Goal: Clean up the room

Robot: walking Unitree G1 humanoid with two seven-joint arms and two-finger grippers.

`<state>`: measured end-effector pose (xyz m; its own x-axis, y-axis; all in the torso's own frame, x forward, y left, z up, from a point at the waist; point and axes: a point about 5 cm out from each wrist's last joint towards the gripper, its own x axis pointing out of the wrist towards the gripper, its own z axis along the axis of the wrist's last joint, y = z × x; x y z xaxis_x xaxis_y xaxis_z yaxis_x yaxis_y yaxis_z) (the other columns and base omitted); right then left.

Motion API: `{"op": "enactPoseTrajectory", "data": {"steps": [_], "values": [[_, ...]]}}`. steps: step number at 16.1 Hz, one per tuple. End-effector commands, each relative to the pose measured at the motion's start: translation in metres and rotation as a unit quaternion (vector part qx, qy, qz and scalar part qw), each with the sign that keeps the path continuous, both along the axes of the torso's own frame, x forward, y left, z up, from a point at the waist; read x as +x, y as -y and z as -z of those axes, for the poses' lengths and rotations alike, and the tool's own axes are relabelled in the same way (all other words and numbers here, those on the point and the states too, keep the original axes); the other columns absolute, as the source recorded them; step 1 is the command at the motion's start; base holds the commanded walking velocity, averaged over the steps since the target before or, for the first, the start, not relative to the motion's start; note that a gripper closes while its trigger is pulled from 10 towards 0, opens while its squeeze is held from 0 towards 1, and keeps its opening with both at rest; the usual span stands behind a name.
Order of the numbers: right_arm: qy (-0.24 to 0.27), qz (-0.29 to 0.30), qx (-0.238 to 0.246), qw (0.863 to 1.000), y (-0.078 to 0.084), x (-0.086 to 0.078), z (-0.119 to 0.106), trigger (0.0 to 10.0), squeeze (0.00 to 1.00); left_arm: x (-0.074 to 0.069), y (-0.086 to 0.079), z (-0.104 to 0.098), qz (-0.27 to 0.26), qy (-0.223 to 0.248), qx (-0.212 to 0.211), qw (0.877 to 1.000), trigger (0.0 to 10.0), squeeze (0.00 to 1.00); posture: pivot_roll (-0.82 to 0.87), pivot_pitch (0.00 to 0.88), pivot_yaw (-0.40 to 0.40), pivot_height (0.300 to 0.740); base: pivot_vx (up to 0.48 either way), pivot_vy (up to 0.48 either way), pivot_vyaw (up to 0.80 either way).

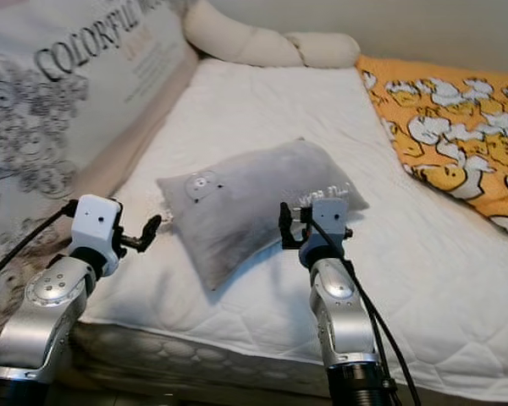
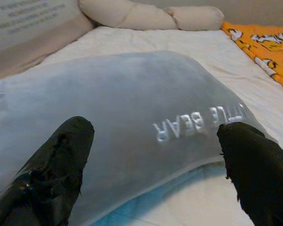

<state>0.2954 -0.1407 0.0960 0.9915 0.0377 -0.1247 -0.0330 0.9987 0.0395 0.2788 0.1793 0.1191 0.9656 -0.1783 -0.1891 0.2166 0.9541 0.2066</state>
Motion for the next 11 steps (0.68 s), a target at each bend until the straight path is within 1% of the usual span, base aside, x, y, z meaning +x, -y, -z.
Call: {"op": "enactPoseTrajectory", "data": {"steps": [1, 2, 3, 4, 5, 6, 7, 8, 9, 10, 11], "values": [[-0.001, 0.002, 0.008, 1.0, 0.001, 0.001, -0.001, 10.0, 0.0, 0.001, 0.003, -0.003, 0.008, 0.006, 0.003, 1.0, 10.0, 0.0, 0.14, 0.0, -0.014, 0.74, 0.0, 0.0, 0.0], [-0.001, 0.003, 0.037, 0.999, 0.002, -0.001, -0.002, 10.0, 0.88, 0.001, 0.003, -0.003, 0.013, 0.008, 0.009, 1.0, 10.0, 0.0, 0.14, 0.0, -0.015, 0.74, 0.0, 0.0, 0.0], [0.001, 0.004, 0.049, 0.999, 0.004, -0.001, -0.003, 10.0, 0.88, 0.001, 0.003, -0.004, 0.016, 0.009, 0.012, 1.0, 10.0, 0.0, 0.14, 0.0, -0.015, 0.74, 0.0, 0.0, 0.0], [-0.028, 0.018, 0.081, 0.996, 0.009, -0.004, 0.003, 10.0, 1.0, -0.001, 0.002, -0.006, 0.03, 0.012, 0.033, 0.999, 10.0, 0.0, 0.13, 0.0, -0.008, 0.74, 0.0, 0.0, 0.0], [-0.057, 0.046, 0.104, 0.992, 0.017, -0.008, 0.012, 10.0, 1.0, -0.006, 0.003, -0.005, 0.046, 0.006, 0.035, 0.998, 10.0, 0.0, 0.13, 0.0, -0.007, 0.74, 0.0, 0.0, 0.0], [-0.079, 0.067, 0.117, 0.988, 0.023, -0.011, 0.02, 10.0, 1.0, -0.009, 0.005, -0.004, 0.053, 0.002, 0.032, 0.998, 10.0, 0.0, 0.13, 0.0, -0.006, 0.74, 0.0, 0.0, 0.0], [-0.092, 0.075, 0.125, 0.985, 0.025, -0.013, 0.024, 10.0, 1.0, -0.01, 0.006, -0.003, 0.057, -0.001, 0.032, 0.998, 10.0, 0.0, 0.13, 0.0, -0.006, 0.74, 0.0, 0.0, 0.0], [-0.146, 0.072, 0.158, 0.974, 0.026, -0.014, 0.043, 10.0, 1.0, -0.01, 0.01, 0.001, 0.088, -0.013, 0.038, 0.995, 10.0, 0.0, 0.13, 0.0, 0.002, 0.74, 0.0, 0.0, 0.0], [-0.15, 0.067, 0.167, 0.972, 0.025, -0.012, 0.046, 10.0, 1.0, -0.01, 0.01, 0.001, 0.095, -0.015, 0.041, 0.995, 10.0, 0.0, 0.13, 0.0, 0.002, 0.74, 0.0, 0.0, 0.0], [-0.148, 0.066, 0.188, 0.969, 0.023, -0.001, 0.048, 10.0, 1.0, -0.006, 0.01, -0.001, 0.108, -0.016, 0.047, 0.993, 10.0, 0.0, 0.13, 0.0, 0.01, 0.74, 0.0, 0.0, 0.0], [-0.155, 0.066, 0.217, 0.962, 0.019, 0.011, 0.048, 10.0, 1.0, -0.004, 0.01, -0.003, 0.123, -0.019, 0.053, 0.991, 10.0, 0.0, 0.14, 0.0, 0.012, 0.74, 0.0, 0.0, 0.0]]}}
